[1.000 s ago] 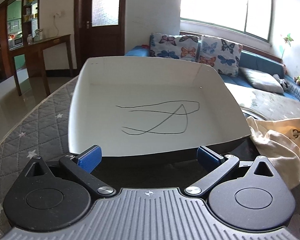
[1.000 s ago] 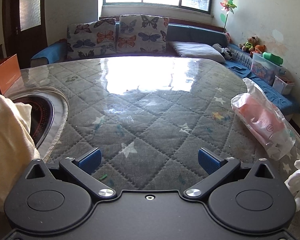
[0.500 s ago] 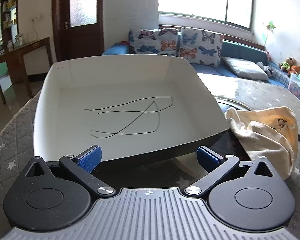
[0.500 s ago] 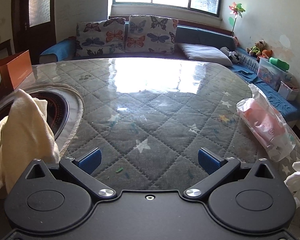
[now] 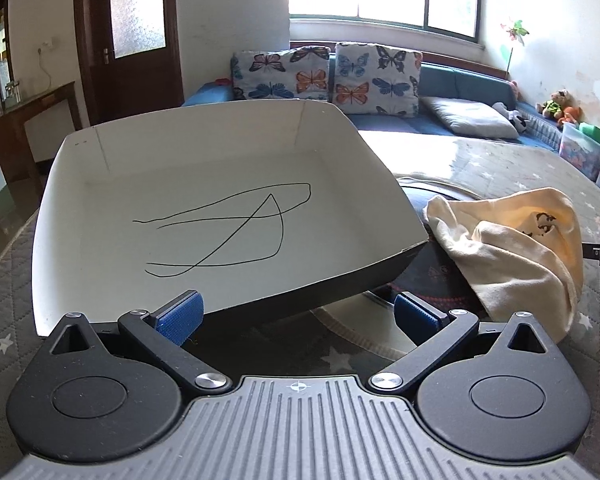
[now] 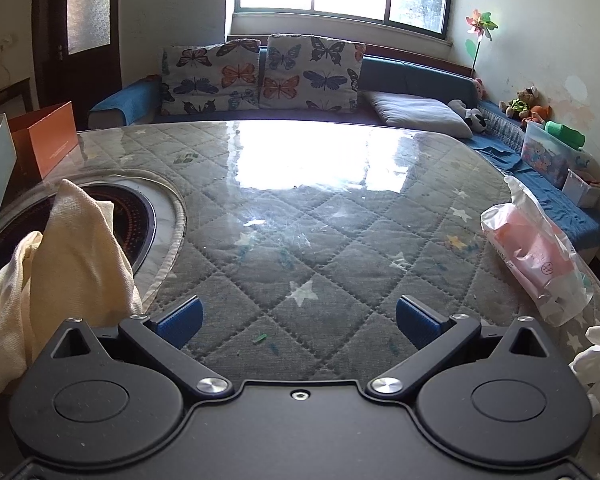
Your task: Fold shopping bag
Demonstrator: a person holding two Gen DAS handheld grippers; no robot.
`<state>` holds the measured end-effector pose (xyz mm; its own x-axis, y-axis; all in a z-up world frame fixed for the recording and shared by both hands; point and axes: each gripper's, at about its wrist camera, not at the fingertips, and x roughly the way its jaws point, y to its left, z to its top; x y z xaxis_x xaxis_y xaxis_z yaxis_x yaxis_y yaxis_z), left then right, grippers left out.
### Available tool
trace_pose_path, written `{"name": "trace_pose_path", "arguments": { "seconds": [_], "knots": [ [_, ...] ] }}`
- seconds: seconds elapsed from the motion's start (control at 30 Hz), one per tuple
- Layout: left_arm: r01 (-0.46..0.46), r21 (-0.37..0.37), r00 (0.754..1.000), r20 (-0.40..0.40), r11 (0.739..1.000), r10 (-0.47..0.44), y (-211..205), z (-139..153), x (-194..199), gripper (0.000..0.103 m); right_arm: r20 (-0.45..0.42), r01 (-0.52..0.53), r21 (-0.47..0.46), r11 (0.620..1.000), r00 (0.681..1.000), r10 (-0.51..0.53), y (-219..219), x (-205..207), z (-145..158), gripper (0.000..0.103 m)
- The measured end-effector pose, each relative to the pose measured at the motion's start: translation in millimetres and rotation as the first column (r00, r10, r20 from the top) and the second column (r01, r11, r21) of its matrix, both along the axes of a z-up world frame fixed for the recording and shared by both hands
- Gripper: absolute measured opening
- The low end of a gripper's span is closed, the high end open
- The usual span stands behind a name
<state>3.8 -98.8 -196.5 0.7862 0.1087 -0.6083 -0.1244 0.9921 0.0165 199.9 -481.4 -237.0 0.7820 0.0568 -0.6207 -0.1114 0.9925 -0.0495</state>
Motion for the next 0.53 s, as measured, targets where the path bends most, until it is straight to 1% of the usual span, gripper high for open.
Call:
{"name": "trace_pose_path", "arguments": {
  "seconds": [0.2,0.53],
  "knots": [
    [0.02,-0.007,1.0,-0.003,1.0,-0.02,-4.7,-0.8,2.1,0.103,0.004,-0.006,-0.002,1.0,1.0,0.006,2.0,-1.9,-0.3,0.103],
    [0.065,-0.063,0.998,0.002,0.996,-0.065,-10.1,2.0,0.7,0.103,0.011,-0.005,0.002,1.0,1.0,0.005,1.2,-4.7,1.6,0.103]
  ]
}}
